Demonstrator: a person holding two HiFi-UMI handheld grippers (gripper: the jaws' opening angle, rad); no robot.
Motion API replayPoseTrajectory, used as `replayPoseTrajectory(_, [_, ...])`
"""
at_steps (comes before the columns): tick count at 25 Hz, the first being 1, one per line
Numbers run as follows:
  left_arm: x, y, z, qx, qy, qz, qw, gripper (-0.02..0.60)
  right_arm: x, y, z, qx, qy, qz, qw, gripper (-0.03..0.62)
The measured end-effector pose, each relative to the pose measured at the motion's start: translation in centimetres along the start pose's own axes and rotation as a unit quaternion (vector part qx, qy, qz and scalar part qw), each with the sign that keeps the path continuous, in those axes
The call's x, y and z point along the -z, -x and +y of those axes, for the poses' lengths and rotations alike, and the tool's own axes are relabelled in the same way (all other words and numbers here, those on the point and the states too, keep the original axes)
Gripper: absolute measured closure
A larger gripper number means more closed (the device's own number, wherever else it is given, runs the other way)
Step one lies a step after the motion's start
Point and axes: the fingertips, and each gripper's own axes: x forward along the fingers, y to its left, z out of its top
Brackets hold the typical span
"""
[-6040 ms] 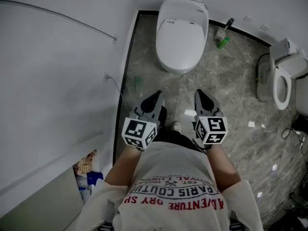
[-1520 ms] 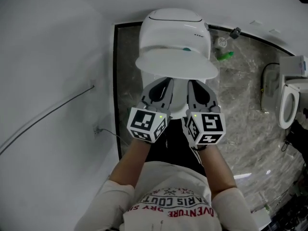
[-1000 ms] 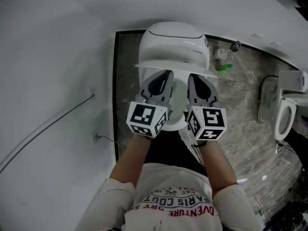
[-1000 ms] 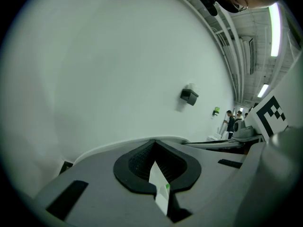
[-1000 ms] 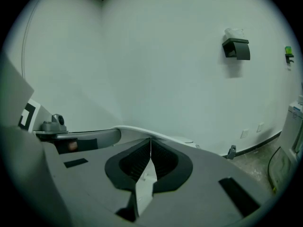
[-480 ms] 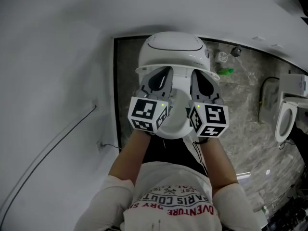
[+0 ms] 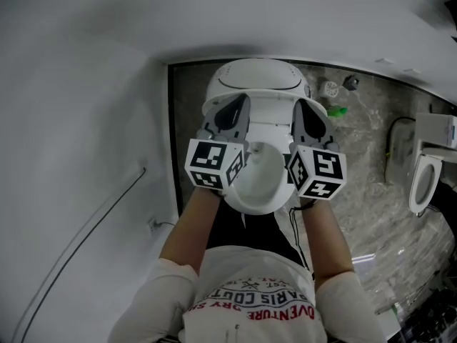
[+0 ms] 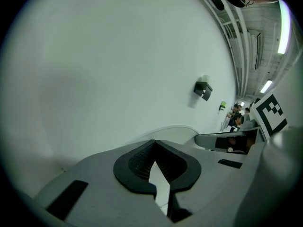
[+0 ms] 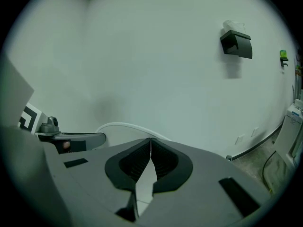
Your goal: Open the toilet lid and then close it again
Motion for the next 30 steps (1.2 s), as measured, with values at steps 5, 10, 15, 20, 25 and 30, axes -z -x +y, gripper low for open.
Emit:
replayPoseTrajectory(5, [-0.1, 0.8, -0.9, 0.012, -0.002, -0.002, 0.9999, 0.575, 0.1, 0.8, 0.7, 0.002, 0.002, -0.002, 1.000, 0.580])
replayPoseTrajectory(10, [-0.8, 4.7, -3.4, 0.028, -0.001, -0.031, 0.9991, 0.575, -0.8, 4.5, 2.9, -0.016, 0.023, -0.030, 0.999, 0.580])
replayPoseTrajectory(15, [-2.8, 10.5, -7.1, 0.026, -0.010, -0.064, 0.9976, 0.575, -2.1, 10.8, 4.3, -0.027, 0.044, -0.056, 0.997, 0.580])
replayPoseTrajectory(20, [-5.1, 16.7, -10.4, 0.013, -0.018, -0.091, 0.9956, 0.575, -3.0, 17.4, 5.1, -0.030, 0.058, -0.065, 0.996, 0.580])
replayPoseTrajectory(25, [-7.1, 22.0, -13.6, 0.007, -0.036, -0.113, 0.9929, 0.575, -4.2, 23.2, 5.7, -0.031, 0.074, -0.083, 0.993, 0.580])
replayPoseTrajectory(30, [-8.2, 26.1, -16.7, 0.002, -0.055, -0.126, 0.9905, 0.575, -5.6, 28.1, 6.0, -0.036, 0.088, -0.110, 0.989, 0.580])
